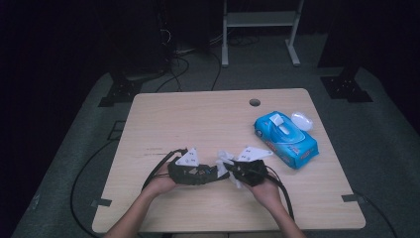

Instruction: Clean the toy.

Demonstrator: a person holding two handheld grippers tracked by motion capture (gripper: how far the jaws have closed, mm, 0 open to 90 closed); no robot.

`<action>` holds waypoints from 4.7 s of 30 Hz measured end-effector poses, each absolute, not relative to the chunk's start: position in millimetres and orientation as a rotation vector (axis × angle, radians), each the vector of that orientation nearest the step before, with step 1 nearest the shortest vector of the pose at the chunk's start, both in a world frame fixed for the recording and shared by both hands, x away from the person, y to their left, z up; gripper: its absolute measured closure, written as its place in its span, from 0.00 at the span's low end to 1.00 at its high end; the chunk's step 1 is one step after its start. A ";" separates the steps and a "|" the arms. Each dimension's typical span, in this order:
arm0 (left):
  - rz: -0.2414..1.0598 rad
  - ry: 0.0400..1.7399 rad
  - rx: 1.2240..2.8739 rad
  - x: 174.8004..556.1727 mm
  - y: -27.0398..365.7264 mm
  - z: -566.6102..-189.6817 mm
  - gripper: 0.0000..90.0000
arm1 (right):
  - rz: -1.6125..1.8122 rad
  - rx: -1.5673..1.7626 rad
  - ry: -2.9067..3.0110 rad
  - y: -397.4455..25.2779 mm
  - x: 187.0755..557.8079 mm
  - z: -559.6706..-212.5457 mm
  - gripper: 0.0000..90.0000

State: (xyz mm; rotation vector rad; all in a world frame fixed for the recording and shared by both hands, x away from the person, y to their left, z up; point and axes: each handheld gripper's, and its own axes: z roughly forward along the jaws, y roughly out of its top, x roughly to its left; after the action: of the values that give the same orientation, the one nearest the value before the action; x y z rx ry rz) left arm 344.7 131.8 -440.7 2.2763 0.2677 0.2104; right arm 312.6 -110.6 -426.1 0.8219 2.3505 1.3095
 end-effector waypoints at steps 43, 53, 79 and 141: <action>0.254 0.237 2.471 353.3 78.3 -424.8 0.62 | 1.245 0.957 2.273 -174.9 307.0 -432.2 0.91; 0.255 0.233 2.603 362.2 48.1 -428.3 0.58 | 1.238 0.957 2.275 -174.5 306.1 -435.6 0.91; 0.242 0.197 2.199 340.5 63.9 -402.0 0.65 | 1.496 0.769 2.170 -164.3 289.8 -379.1 0.91; 0.189 0.183 2.107 332.0 82.4 -396.1 0.65 | 1.538 0.878 2.168 -182.9 290.7 -400.9 0.91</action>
State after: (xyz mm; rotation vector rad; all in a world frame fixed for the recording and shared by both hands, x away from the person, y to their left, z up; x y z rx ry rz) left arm 332.0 82.4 -396.1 2.1069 0.1829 0.1890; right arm 290.7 -182.9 -400.9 0.8779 2.1677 1.5380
